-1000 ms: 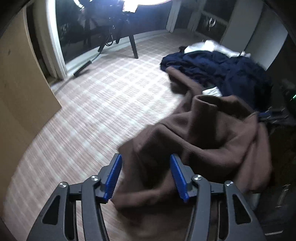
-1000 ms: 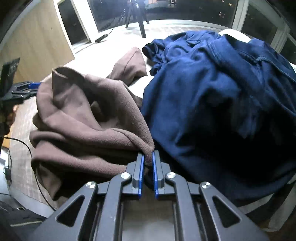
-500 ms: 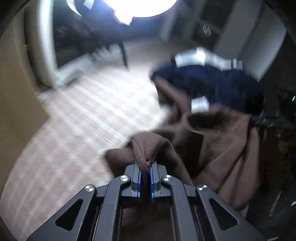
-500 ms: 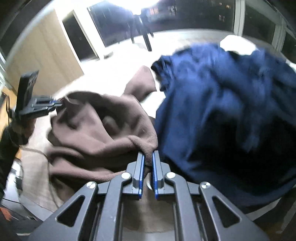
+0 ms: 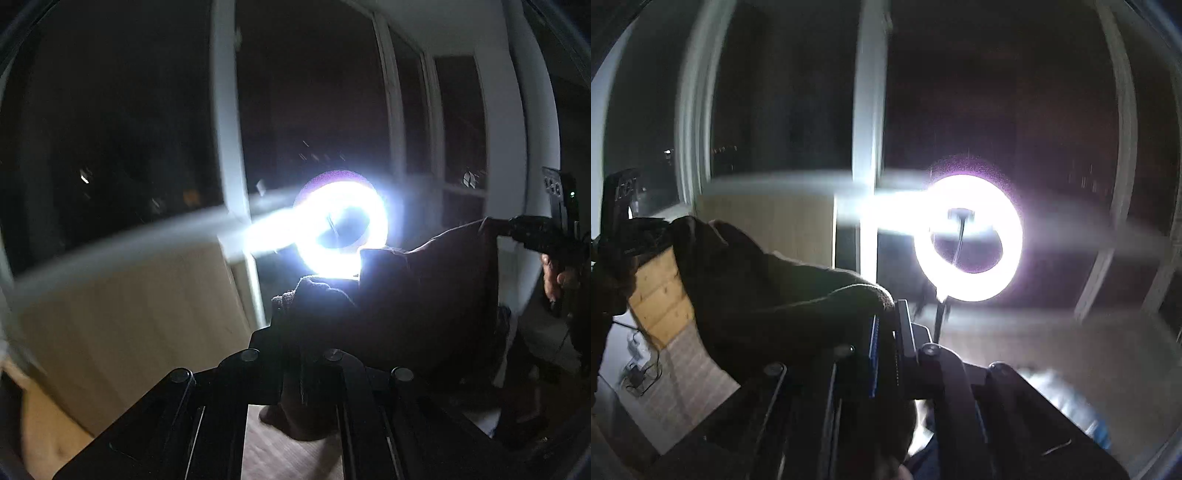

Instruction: Fold clothes

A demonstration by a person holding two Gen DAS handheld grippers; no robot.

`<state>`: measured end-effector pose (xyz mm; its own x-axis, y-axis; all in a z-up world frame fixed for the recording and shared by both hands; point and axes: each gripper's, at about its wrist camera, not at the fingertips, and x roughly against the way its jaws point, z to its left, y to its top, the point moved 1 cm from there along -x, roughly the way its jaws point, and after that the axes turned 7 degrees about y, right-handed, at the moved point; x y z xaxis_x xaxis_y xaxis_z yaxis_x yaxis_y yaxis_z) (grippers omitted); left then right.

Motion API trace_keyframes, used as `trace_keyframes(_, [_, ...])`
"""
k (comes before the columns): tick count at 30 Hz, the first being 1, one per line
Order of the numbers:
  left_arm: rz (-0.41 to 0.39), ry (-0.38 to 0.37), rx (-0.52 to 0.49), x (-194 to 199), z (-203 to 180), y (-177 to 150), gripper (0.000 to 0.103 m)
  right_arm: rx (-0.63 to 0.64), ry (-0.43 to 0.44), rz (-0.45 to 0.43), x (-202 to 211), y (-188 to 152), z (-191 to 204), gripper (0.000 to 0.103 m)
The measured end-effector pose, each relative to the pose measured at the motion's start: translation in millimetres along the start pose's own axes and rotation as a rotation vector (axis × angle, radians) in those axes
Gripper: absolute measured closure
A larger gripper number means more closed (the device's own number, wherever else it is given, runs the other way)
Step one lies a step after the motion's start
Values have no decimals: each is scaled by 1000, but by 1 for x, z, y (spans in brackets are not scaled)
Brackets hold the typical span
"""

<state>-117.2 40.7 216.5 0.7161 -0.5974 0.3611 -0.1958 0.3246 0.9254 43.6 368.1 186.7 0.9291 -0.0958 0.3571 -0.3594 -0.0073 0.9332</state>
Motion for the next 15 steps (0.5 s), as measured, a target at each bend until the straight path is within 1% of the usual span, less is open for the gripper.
trace_keyframes(4, [-83,85,-1,65,-1,26,98,33,-7,-135,53,44,5,96])
trace_keyframes(6, [-124,127,-2,97,-1,39,98,49,-18,-184,72,52,10,96])
trace_keyframes(8, [-138,162,-25,116,-7,41,98,64,-24,-225,88,55,16,96])
trace_keyframes(10, [-143,192,-45,132,-11,41,98,67,-17,-248,97,55,19,96])
trace_keyframes(13, [-37,204,-23,84,4,16,98,80,-17,-261,99,51,24,96])
trace_keyframes(15, [34,212,-9,52,14,-1,98,98,-25,-255,90,49,27,96])
